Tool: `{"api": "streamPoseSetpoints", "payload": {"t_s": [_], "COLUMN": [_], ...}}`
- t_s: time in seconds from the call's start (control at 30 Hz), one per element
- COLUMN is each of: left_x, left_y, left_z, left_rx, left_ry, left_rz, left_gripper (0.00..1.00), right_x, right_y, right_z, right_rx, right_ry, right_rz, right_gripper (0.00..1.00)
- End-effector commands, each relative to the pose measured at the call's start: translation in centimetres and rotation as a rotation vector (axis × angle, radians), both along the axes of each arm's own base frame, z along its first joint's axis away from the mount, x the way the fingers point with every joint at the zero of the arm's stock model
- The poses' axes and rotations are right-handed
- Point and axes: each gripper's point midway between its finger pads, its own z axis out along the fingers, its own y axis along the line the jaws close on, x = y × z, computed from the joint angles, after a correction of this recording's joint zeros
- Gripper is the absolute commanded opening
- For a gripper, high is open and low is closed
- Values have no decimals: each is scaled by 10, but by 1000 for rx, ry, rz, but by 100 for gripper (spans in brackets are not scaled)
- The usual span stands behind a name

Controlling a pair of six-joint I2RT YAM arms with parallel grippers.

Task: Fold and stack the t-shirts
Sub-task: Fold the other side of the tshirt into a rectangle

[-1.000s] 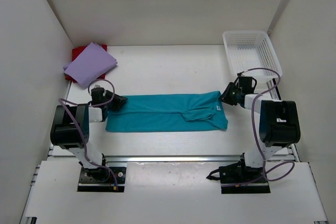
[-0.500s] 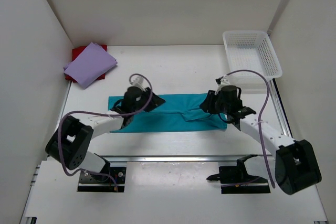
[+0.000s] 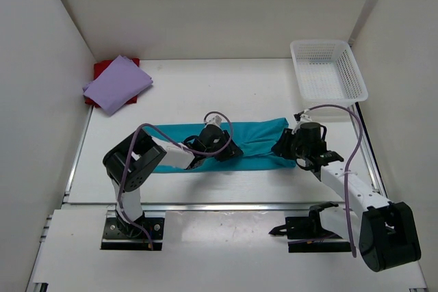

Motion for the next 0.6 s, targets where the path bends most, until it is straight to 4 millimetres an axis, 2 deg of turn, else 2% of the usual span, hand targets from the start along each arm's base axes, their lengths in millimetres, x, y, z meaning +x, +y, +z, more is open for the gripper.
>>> {"api": "streamPoseSetpoints", "payload": {"t_s": [0.0,0.13,0.27,0.4,0.47,0.5,0.57], "left_x": [18,15,11,10,10,10,12], "left_y": [-7,-12,-25,-24,-20,-21,-14], "left_z": [18,13,13,17,26,31,34], "left_rx": [-47,-68,-82,-114,-137,-159,-167], "left_ry": [-35,-14,-5,-3,-11,-10,-4], "left_rz": [68,62,39,40,39,40,51], "left_gripper": [42,46,44,31,20,18,5], "right_x": [4,6,16,27,38,38,40], "right_y": [-1,-2,-5,-14,-16,-17,-20], "right_z": [8,8,14,4,4,0,-5], "right_rx": [23,41,51,62,54,50,24], "right_ry": [-46,-47,-65,-32,-38,-20,-10], "right_rz": [0,-4,-30,-72,-82,-93,-107], "right_gripper": [28,28,28,29,30,31,31]}}
